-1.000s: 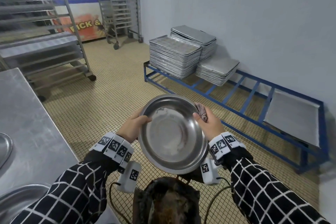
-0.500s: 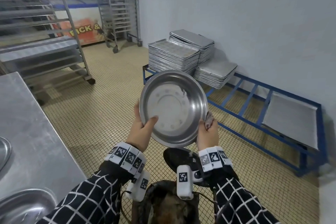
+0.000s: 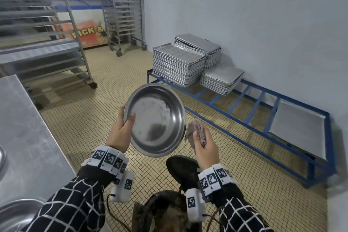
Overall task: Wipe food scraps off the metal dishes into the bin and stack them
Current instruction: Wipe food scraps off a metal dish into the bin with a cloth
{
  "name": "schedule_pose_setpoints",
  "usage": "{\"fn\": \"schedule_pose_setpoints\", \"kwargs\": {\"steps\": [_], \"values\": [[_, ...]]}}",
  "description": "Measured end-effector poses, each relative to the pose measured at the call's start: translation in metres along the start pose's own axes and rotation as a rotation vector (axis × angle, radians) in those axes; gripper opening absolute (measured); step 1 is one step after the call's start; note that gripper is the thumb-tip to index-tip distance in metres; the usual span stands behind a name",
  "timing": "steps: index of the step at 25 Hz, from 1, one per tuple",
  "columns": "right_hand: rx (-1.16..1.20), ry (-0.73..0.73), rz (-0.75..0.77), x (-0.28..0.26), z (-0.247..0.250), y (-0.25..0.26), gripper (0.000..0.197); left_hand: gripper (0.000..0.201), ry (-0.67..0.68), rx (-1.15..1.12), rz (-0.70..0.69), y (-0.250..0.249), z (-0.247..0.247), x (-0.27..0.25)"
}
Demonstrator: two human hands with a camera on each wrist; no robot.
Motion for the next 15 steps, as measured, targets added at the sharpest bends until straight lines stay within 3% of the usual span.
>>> {"fn": "schedule_pose_setpoints", "kwargs": {"steps": [4,7,9,11,13,15], "values": [[-0.056,0.268,0.191,-0.022,-0.032,0.015,0.045,0.054,0.018,0.053,-0.057,-0.011,-0.002,-0.01],[-0.168,0.525,0.454,-0.048,-0.057,0.026,0.05,0.059,0.025,0.037,-0.098,-0.016,-0.007,-0.013],[-0.236,0.561,0.63,-0.056,-0.06,0.026,0.055,0.052,0.009,0.007,-0.134,-0.014,-0.006,-0.008],[-0.403,0.545,0.71,-0.049,-0.055,0.019,0.057,0.039,0.006,-0.034,-0.131,-0.011,-0.002,-0.003],[-0.607,0.52,0.741,-0.035,-0.047,0.007,0.062,0.041,0.028,-0.049,-0.118,-0.009,0.0,-0.001],[-0.713,0.521,0.702,-0.023,-0.043,-0.005,0.072,0.027,0.032,-0.024,-0.14,-0.009,-0.001,-0.004]]}}
Point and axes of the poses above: each hand's wrist, its own x-axis towards the middle knuckle, its own z-axis out of the back of the hand, y = z × x, the point moved 2 cm from there along x, towards the middle knuckle, and after that the axes turned 15 degrees about -y, right-handed, at the moved point
